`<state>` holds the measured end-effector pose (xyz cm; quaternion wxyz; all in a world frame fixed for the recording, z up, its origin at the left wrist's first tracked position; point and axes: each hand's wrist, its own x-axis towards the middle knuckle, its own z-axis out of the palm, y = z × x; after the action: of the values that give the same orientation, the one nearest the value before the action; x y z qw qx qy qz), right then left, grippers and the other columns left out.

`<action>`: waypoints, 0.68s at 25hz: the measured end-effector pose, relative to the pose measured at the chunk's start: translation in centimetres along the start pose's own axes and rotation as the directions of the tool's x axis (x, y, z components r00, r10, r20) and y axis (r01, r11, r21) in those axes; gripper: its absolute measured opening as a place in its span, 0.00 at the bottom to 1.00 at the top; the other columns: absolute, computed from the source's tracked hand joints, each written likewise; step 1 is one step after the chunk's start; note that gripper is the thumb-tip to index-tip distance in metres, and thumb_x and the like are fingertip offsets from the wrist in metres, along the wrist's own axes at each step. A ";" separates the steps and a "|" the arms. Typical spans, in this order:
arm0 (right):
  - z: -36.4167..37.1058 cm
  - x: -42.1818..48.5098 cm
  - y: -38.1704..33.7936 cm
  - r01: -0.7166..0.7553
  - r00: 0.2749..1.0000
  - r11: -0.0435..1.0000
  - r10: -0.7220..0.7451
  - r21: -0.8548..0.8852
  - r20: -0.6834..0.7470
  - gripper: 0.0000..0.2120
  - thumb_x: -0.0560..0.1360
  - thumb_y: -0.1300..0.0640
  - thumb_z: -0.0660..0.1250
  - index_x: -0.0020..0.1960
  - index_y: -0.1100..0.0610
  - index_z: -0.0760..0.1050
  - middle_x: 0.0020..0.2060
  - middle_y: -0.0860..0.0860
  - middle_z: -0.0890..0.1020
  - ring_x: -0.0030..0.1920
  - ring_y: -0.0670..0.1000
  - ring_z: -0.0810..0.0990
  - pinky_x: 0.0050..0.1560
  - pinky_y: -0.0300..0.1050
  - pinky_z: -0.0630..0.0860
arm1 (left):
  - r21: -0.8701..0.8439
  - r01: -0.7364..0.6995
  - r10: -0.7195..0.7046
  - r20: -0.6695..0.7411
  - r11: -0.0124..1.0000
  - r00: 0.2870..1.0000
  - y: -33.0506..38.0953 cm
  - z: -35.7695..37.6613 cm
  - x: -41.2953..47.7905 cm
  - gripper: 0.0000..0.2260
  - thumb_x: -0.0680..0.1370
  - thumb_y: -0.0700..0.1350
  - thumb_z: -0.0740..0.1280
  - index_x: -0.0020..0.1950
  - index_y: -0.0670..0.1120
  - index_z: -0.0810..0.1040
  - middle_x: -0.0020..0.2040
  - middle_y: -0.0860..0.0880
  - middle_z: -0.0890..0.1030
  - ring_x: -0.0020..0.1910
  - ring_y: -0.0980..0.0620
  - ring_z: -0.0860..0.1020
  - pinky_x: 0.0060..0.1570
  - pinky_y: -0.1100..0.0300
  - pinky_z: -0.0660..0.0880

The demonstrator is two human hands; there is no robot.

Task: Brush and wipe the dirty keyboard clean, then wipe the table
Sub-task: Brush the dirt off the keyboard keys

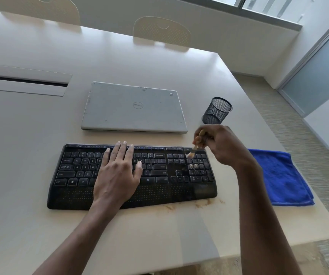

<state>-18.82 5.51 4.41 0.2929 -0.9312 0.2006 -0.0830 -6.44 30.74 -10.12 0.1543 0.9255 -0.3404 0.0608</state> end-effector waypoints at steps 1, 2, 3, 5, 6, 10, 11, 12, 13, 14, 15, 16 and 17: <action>0.5 0.1 -0.5 0.011 1.000 0.999 -0.012 0.041 0.029 0.12 0.79 0.74 0.63 0.46 0.62 0.81 0.39 0.54 0.86 0.38 0.45 0.84 0.42 0.30 0.78 | 0.000 -0.001 0.001 0.002 1.000 1.000 0.0 0.0 0.0 0.31 0.83 0.60 0.52 0.81 0.44 0.67 0.81 0.41 0.67 0.82 0.45 0.62 0.82 0.45 0.57; 0.7 0.0 -0.6 0.001 0.999 0.997 -0.005 0.073 0.052 0.12 0.79 0.75 0.62 0.46 0.64 0.81 0.40 0.56 0.85 0.38 0.46 0.84 0.43 0.31 0.79 | -0.001 -0.002 0.002 0.001 1.000 1.000 -0.1 0.0 0.0 0.31 0.83 0.60 0.52 0.81 0.44 0.67 0.81 0.41 0.67 0.82 0.45 0.62 0.82 0.45 0.57; 0.6 -0.1 -0.4 -0.023 0.998 0.997 0.018 0.078 0.063 0.12 0.79 0.75 0.61 0.46 0.65 0.80 0.40 0.57 0.85 0.37 0.45 0.83 0.43 0.30 0.78 | -0.003 -0.002 0.002 -0.002 1.000 1.000 -0.1 0.0 0.0 0.31 0.83 0.60 0.52 0.81 0.44 0.67 0.81 0.41 0.67 0.82 0.45 0.63 0.82 0.45 0.57; -0.6 -0.6 0.8 -0.078 0.996 0.997 0.078 0.020 0.036 0.11 0.80 0.74 0.62 0.44 0.65 0.80 0.39 0.60 0.84 0.33 0.39 0.79 0.40 0.27 0.75 | -0.009 0.006 -0.006 -0.010 1.000 1.000 0.0 0.1 0.1 0.31 0.83 0.59 0.53 0.81 0.44 0.68 0.80 0.41 0.68 0.82 0.45 0.63 0.82 0.45 0.57; -1.3 -0.9 1.3 -0.105 0.994 0.994 0.105 -0.016 0.000 0.11 0.80 0.73 0.63 0.43 0.65 0.80 0.39 0.60 0.84 0.31 0.38 0.78 0.38 0.27 0.74 | -0.009 0.009 -0.009 -0.011 1.000 1.000 0.0 0.1 0.1 0.31 0.83 0.59 0.53 0.81 0.44 0.68 0.80 0.41 0.68 0.82 0.45 0.63 0.82 0.44 0.57; -0.9 -0.7 0.5 -0.051 0.996 0.999 0.050 -0.010 -0.068 0.11 0.80 0.71 0.64 0.44 0.62 0.81 0.38 0.54 0.85 0.34 0.39 0.81 0.39 0.28 0.75 | -0.012 0.006 -0.006 -0.013 1.000 1.000 0.0 0.1 0.0 0.30 0.83 0.59 0.54 0.80 0.43 0.69 0.80 0.41 0.69 0.81 0.44 0.64 0.81 0.44 0.58; -0.3 -0.6 0.0 -0.021 0.999 1.000 0.022 0.017 -0.038 0.11 0.80 0.72 0.64 0.45 0.62 0.81 0.39 0.54 0.85 0.36 0.40 0.83 0.41 0.28 0.77 | -0.009 0.005 -0.005 -0.012 1.000 1.000 0.0 0.0 0.0 0.30 0.83 0.59 0.54 0.80 0.43 0.69 0.80 0.41 0.69 0.81 0.44 0.64 0.81 0.44 0.58; 0.2 -0.6 -0.3 -0.010 1.000 0.999 0.010 0.046 -0.006 0.11 0.80 0.73 0.63 0.46 0.62 0.81 0.39 0.55 0.85 0.38 0.42 0.84 0.43 0.29 0.79 | -0.007 0.003 -0.003 -0.012 1.000 1.000 0.0 0.0 0.0 0.30 0.83 0.59 0.53 0.80 0.43 0.69 0.80 0.41 0.69 0.81 0.44 0.64 0.81 0.44 0.58; 0.4 -0.6 -0.1 -0.012 1.000 0.998 0.011 0.055 0.010 0.12 0.79 0.73 0.63 0.46 0.62 0.81 0.40 0.55 0.85 0.38 0.42 0.84 0.44 0.30 0.79 | -0.007 0.000 0.000 -0.013 1.000 1.000 0.0 -0.1 0.0 0.30 0.83 0.59 0.53 0.80 0.43 0.69 0.80 0.41 0.69 0.81 0.44 0.64 0.82 0.44 0.58; 0.2 -0.7 0.4 -0.027 1.000 0.999 0.027 0.034 0.007 0.12 0.79 0.74 0.63 0.45 0.62 0.81 0.39 0.55 0.85 0.36 0.41 0.82 0.43 0.30 0.78 | -0.009 -0.002 0.002 -0.014 1.000 1.000 0.0 -0.1 0.0 0.30 0.83 0.59 0.53 0.80 0.43 0.69 0.80 0.41 0.69 0.82 0.44 0.64 0.82 0.44 0.58; -0.3 -0.8 1.2 -0.055 0.998 0.998 0.055 -0.005 -0.014 0.13 0.79 0.73 0.63 0.44 0.61 0.81 0.38 0.55 0.85 0.34 0.40 0.81 0.41 0.29 0.77 | -0.008 -0.001 0.001 -0.013 1.000 1.000 0.0 -0.1 0.0 0.30 0.83 0.59 0.53 0.80 0.43 0.68 0.80 0.41 0.68 0.82 0.44 0.63 0.82 0.44 0.58; -0.8 -0.9 1.9 -0.095 0.995 0.994 0.093 -0.045 -0.047 0.13 0.80 0.72 0.63 0.43 0.60 0.81 0.37 0.54 0.85 0.33 0.40 0.81 0.40 0.31 0.77 | -0.005 0.001 -0.001 -0.012 1.000 1.000 0.0 0.0 0.0 0.30 0.83 0.59 0.53 0.80 0.43 0.68 0.80 0.41 0.68 0.82 0.45 0.63 0.82 0.44 0.58; -1.3 -1.1 2.3 -0.132 0.988 0.988 0.125 -0.081 -0.085 0.13 0.80 0.71 0.63 0.42 0.60 0.81 0.37 0.53 0.85 0.34 0.41 0.81 0.40 0.35 0.79 | -0.002 0.002 -0.002 -0.011 1.000 1.000 0.0 0.0 0.0 0.30 0.83 0.59 0.53 0.81 0.44 0.68 0.80 0.41 0.68 0.82 0.45 0.63 0.82 0.44 0.58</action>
<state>-20.90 3.59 4.07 0.2490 -0.9239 0.2753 -0.0925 -6.43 30.76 -10.13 0.1569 0.9255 -0.3384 0.0654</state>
